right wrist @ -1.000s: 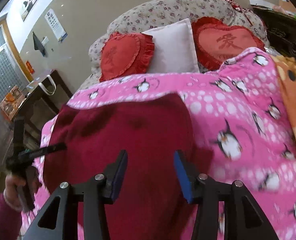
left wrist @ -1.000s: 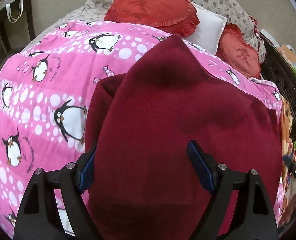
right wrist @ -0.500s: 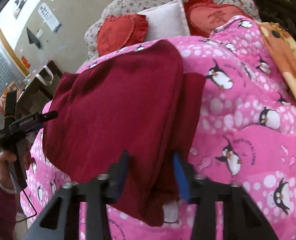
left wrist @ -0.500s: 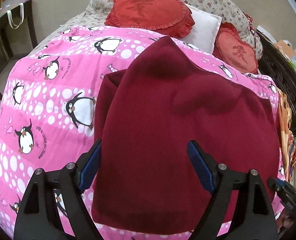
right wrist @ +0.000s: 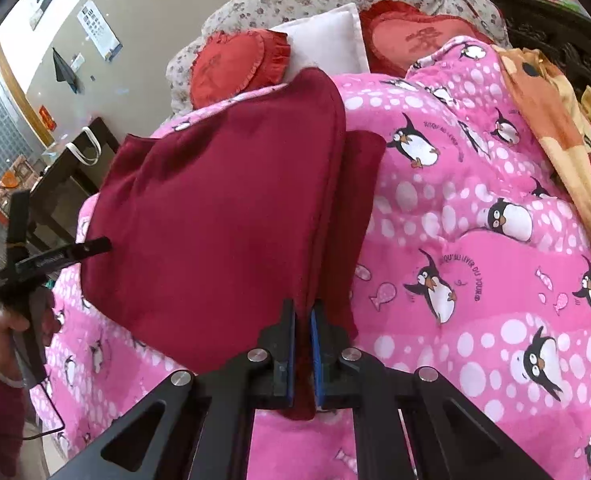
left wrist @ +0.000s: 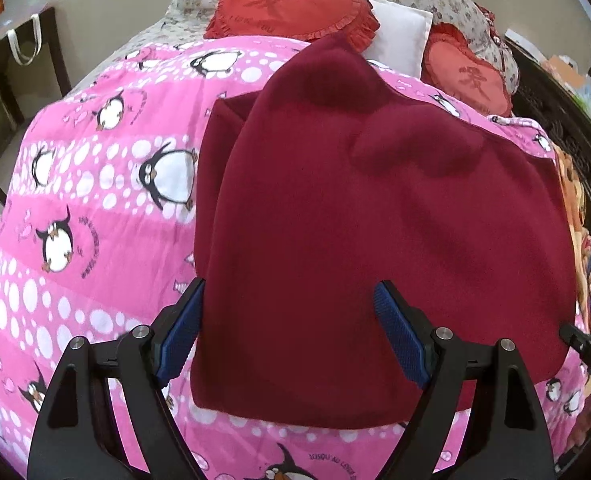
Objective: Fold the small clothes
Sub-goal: 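Lift the hem with both grippers and fold it over toward the collar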
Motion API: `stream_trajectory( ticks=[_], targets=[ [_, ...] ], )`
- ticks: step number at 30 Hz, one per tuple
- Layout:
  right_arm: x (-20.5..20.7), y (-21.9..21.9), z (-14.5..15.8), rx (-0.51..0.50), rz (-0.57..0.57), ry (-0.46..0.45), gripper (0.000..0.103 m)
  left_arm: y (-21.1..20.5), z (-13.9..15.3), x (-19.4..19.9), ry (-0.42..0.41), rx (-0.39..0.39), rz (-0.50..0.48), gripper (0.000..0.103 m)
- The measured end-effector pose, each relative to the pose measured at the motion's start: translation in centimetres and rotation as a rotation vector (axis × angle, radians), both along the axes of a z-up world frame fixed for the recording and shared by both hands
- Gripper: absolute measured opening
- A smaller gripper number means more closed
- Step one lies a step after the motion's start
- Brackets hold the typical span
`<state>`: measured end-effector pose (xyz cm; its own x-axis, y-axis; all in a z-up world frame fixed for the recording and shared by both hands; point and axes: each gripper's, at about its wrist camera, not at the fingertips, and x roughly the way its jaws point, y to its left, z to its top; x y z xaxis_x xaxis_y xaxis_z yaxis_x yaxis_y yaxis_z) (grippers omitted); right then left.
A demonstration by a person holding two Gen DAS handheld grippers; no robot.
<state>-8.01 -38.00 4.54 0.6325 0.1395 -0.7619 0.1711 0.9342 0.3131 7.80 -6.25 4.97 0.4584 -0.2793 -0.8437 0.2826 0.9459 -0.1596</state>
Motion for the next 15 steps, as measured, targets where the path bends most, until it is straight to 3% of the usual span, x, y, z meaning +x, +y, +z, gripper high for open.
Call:
stream_trajectory(
  ticks=[4,8,10,12,15],
  targets=[
    [-0.3,0.3,-1.0,-0.004,0.015,0.034,0.006,0.4,-1.1,-0.3,0.03,-0.004,0.013,0.084],
    [-0.6,-0.5,-0.5,0.076,-0.001,0.006,0.006,1.0,-1.0,-0.7,0.038,-0.019,0.02,0.084],
    [-0.7,-0.6,0.6,0.042,-0.024,-0.019,0.014,1.2,-0.6,-0.6,0.028,-0.026,0.024,0.084],
    [-0.5,-0.6,1.7,-0.007,-0.038,-0.054,0.038,1.3,0.2,-0.1,0.007,-0.036,0.036,0.084],
    [0.8,-0.6,2.8,-0.033,-0.048,-0.085,0.038,1.4,1.3,1.5,-0.006,-0.07,0.07,0.084]
  ],
)
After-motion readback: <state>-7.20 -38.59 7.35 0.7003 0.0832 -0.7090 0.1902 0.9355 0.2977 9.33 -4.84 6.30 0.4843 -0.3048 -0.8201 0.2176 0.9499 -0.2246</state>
